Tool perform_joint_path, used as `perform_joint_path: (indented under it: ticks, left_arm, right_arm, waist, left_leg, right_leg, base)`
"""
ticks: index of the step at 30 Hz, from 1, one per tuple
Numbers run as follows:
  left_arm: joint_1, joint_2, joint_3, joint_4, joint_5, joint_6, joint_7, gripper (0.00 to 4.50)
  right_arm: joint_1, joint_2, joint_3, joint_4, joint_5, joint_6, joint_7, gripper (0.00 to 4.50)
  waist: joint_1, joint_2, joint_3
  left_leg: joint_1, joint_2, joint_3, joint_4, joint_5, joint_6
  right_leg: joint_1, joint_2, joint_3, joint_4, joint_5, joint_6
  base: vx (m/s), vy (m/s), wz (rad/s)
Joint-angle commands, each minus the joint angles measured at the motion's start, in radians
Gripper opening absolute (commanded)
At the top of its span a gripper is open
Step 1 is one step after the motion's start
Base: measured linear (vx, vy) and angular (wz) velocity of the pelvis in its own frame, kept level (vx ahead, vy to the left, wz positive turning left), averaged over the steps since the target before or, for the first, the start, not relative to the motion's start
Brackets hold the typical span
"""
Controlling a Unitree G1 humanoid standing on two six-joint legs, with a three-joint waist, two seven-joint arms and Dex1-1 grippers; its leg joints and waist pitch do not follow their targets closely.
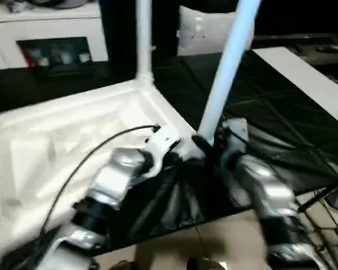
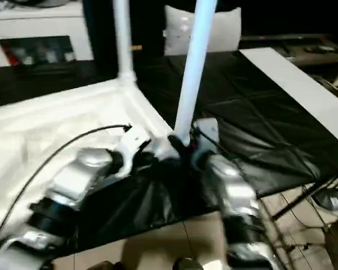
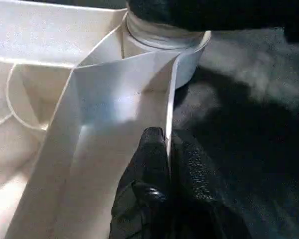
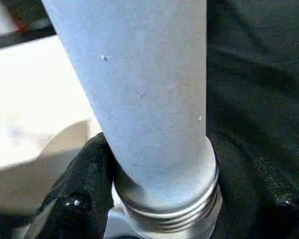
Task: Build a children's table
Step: Rotate leg to tighten
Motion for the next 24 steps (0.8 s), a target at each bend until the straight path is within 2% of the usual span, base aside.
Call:
perform_joint_path:
  ticks: [1, 3, 5, 6, 7, 9, 10, 14, 17, 19, 20, 21, 22, 23, 24]
  left_arm:
    - [-0.053, -0.054, 0.05, -0.037, -0.012, -0.039, 0.106, 0.0]
    - [-0.054, -0.044, 0.031, -0.039, 0.007, -0.046, 0.102, 0.0]
    - [-0.051, -0.021, 0.019, -0.034, 0.013, -0.063, 0.087, 0.0]
    - [-0.049, -0.012, 0.015, -0.033, 0.014, -0.068, 0.082, 0.0]
    - [-0.048, -0.005, 0.012, -0.032, 0.014, -0.075, 0.074, 0.0]
    - [-0.044, 0.015, 0.003, -0.028, 0.014, -0.097, 0.051, 0.0]
    - [-0.036, 0.043, -0.006, -0.028, 0.011, -0.112, 0.015, 0.0]
    - [-0.027, 0.09, -0.03, -0.025, 0.013, -0.149, -0.049, 0.0]
    - [-0.004, 0.165, -0.064, -0.021, -0.012, -0.219, -0.183, 0.0]
    - [0.001, 0.186, -0.073, -0.018, -0.016, -0.237, -0.218, 0.0]
    - [0.009, 0.218, -0.093, -0.015, -0.02, -0.287, -0.279, 0.0]
    - [0.01, 0.222, -0.095, -0.015, -0.021, -0.29, -0.287, 0.0]
    - [0.018, 0.257, -0.114, -0.013, -0.027, -0.33, -0.35, 0.0]
    - [0.018, 0.257, -0.114, -0.013, -0.027, -0.33, -0.35, 0.0]
    - [0.024, 0.28, -0.127, -0.015, -0.034, -0.35, -0.397, 0.0]
  right_arm:
    - [0.011, 0.081, 0.064, 0.027, 0.046, 0.022, 0.034, 2.63]
    - [0.016, 0.084, 0.064, 0.019, 0.038, 0.008, 0.031, 3.33]
    - [0.028, 0.073, 0.072, 0.01, 0.021, 0.003, 0.035, 3.33]
    - [0.032, 0.071, 0.071, 0.007, 0.018, 0.003, 0.036, 3.35]
    - [0.035, 0.067, 0.07, 0.004, 0.017, 0.002, 0.038, 3.45]
    - [0.043, 0.056, 0.066, -0.004, 0.014, -0.006, 0.041, 3.76]
    - [0.06, 0.028, 0.064, -0.036, 0.021, -0.028, 0.072, 3.85]
    - [0.095, -0.029, 0.07, -0.101, 0.039, -0.041, 0.151, 4.2]
    - [0.141, -0.158, 0.074, -0.179, 0.048, -0.056, 0.304, 4.41]
    - [0.15, -0.196, 0.077, -0.195, 0.05, -0.06, 0.349, 4.41]
    - [0.16, -0.248, 0.08, -0.215, 0.055, -0.067, 0.412, 4.41]
    - [0.161, -0.254, 0.081, -0.217, 0.057, -0.068, 0.419, 4.41]
    - [0.17, -0.316, 0.095, -0.235, 0.064, -0.07, 0.495, 4.41]
    - [0.17, -0.316, 0.095, -0.235, 0.064, -0.07, 0.495, 4.41]
    - [0.174, -0.358, 0.111, -0.242, 0.063, -0.074, 0.547, 4.41]
  waist:
    - [0.009, -0.005, -0.069]
    - [0.014, 0.0, -0.071]
    - [0.017, 0.0, -0.072]
    - [0.016, -0.001, -0.074]
    - [0.017, -0.001, -0.08]
    - [0.018, -0.001, -0.08]
    - [0.02, 0.0, -0.079]
    - [0.033, 0.001, -0.079]
    - [0.04, 0.002, -0.077]
    - [0.049, 0.002, -0.076]
    - [0.053, 0.0, -0.075]
    - [0.054, 0.001, -0.072]
    - [0.057, 0.007, -0.07]
    - [0.057, 0.007, -0.07]
    - [0.06, 0.006, -0.068]
  left_leg:
    - [0.037, 0.094, -0.074, -0.092, -0.41, -0.049]
    - [0.033, 0.096, -0.069, -0.096, -0.37, -0.032]
    - [0.029, 0.095, -0.065, -0.096, -0.338, -0.018]
    - [0.023, 0.094, -0.065, -0.095, -0.316, -0.006]
    - [0.023, 0.094, -0.063, -0.091, -0.282, 0.01]
    - [0.022, 0.095, -0.061, -0.088, -0.239, 0.035]
    - [0.023, 0.094, -0.058, -0.086, -0.234, 0.042]
    - [0.028, 0.098, -0.057, -0.087, -0.209, 0.051]
    - [0.027, 0.098, -0.056, -0.088, -0.2, 0.057]
    - [0.032, 0.1, -0.052, -0.087, -0.193, 0.053]
    - [0.032, 0.099, -0.054, -0.088, -0.201, 0.052]
    - [0.033, 0.1, -0.052, -0.089, -0.23, 0.048]
    - [0.036, 0.1, -0.057, -0.092, -0.269, 0.034]
    - [0.036, 0.1, -0.057, -0.092, -0.269, 0.034]
    - [0.046, 0.103, -0.056, -0.094, -0.313, 0.009]
  right_leg:
    - [0.014, -0.077, 0.044, -0.087, -0.467, -0.143]
    - [0.02, -0.072, 0.045, -0.077, -0.365, -0.166]
    - [0.025, -0.071, 0.046, -0.071, -0.303, -0.182]
    - [0.032, -0.074, 0.047, -0.067, -0.279, -0.189]
    - [0.036, -0.074, 0.046, -0.063, -0.24, -0.201]
    - [0.035, -0.074, 0.046, -0.06, -0.203, -0.218]
    - [0.033, -0.073, 0.045, -0.062, -0.208, -0.226]
    - [0.033, -0.07, 0.044, -0.058, -0.195, -0.223]
    - [0.036, -0.068, 0.043, -0.055, -0.178, -0.23]
    - [0.034, -0.067, 0.044, -0.052, -0.166, -0.239]
    - [0.037, -0.068, 0.043, -0.055, -0.182, -0.235]
    - [0.033, -0.071, 0.046, -0.058, -0.219, -0.228]
    - [0.031, -0.071, 0.044, -0.064, -0.275, -0.217]
    - [0.031, -0.071, 0.044, -0.064, -0.275, -0.217]
    - [0.023, -0.07, 0.046, -0.069, -0.32, -0.207]
  base:
    - [0.0, 0.0, 0.0]
    - [0.0, 0.0, 0.0]
    - [0.0, 0.0, 0.0]
    - [0.0, 0.0, 0.0]
    - [0.0, 0.0, 0.0]
    - [0.0, 0.0, 0.0]
    - [0.0, 0.0, 0.0]
    - [0.0, 0.0, 0.0]
    - [0.0, 0.0, 0.0]
    - [0.0, 0.0, 0.0]
    - [0.0, 0.0, 0.0]
    - [0.0, 0.0, 0.0]
    - [0.0, 0.0, 0.0]
    - [0.0, 0.0, 0.0]
    - [0.0, 0.0, 0.0]
